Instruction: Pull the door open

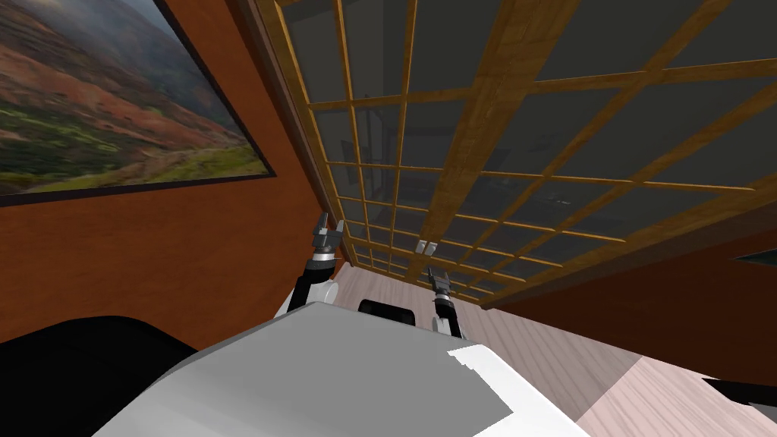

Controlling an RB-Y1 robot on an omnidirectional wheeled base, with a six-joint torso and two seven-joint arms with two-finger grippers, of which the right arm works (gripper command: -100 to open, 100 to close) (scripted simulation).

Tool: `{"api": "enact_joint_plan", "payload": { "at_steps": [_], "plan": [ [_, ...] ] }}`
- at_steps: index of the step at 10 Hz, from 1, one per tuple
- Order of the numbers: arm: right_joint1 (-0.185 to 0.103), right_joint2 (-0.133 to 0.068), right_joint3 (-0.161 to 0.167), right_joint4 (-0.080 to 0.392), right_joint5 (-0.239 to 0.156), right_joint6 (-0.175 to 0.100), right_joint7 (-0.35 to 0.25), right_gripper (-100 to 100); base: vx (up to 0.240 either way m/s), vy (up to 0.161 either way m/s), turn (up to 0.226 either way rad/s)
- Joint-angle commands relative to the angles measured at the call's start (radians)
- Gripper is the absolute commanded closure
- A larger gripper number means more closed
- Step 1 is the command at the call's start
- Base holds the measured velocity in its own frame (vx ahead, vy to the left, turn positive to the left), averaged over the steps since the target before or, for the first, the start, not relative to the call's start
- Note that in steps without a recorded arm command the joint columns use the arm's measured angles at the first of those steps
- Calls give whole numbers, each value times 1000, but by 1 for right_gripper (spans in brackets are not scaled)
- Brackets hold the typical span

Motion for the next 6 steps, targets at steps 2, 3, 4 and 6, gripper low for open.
{"api": "enact_joint_plan", "payload": {
  "at_steps": [2, 3, 4, 6],
  "plan": [
    [40, -12, -19, 5, -12, 3, 1, -100, -175, 16, -4],
    [52, -18, -29, 15, -18, 2, 1, -100, -156, 12, 3],
    [65, -24, -41, 26, -26, 1, 2, -100, -169, 11, 11],
    [91, -38, -68, 50, -43, -1, 4, -100, -194, -20, 20]
  ]
}}
